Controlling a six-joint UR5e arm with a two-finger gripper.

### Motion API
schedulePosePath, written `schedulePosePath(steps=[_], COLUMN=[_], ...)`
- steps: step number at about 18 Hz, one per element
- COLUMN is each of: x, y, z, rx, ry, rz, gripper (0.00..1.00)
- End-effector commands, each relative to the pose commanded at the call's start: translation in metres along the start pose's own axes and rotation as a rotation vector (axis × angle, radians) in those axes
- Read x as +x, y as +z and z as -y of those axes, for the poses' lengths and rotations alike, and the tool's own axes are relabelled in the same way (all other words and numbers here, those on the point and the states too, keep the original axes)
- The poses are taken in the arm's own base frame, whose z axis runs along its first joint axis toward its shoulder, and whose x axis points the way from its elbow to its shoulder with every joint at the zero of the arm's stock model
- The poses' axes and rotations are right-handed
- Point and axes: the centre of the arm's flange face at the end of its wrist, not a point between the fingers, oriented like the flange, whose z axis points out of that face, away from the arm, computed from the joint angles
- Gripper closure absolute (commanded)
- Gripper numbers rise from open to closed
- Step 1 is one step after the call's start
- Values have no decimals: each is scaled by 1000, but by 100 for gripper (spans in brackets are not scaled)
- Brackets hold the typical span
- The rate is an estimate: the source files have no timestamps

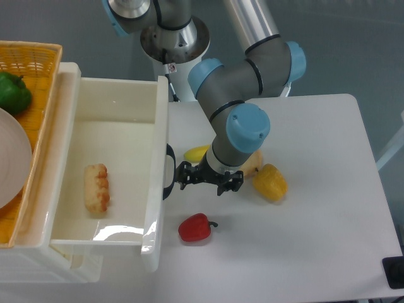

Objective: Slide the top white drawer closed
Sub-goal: 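Lower the gripper against the drawer front beside its black handle, then push the white drawer front inward into the cabinet with the gripper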

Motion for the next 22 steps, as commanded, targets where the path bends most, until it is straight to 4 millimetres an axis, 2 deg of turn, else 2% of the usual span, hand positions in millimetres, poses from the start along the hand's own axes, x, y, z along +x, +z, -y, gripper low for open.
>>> schedulePosePath(steps=[6,12,22], x=[8,14,40], y=[1,-6,-3], z=[2,4,12], rx=[0,20,20], ry=[9,2,-3], rz=[-4,-13,-17], gripper=[0,0,0])
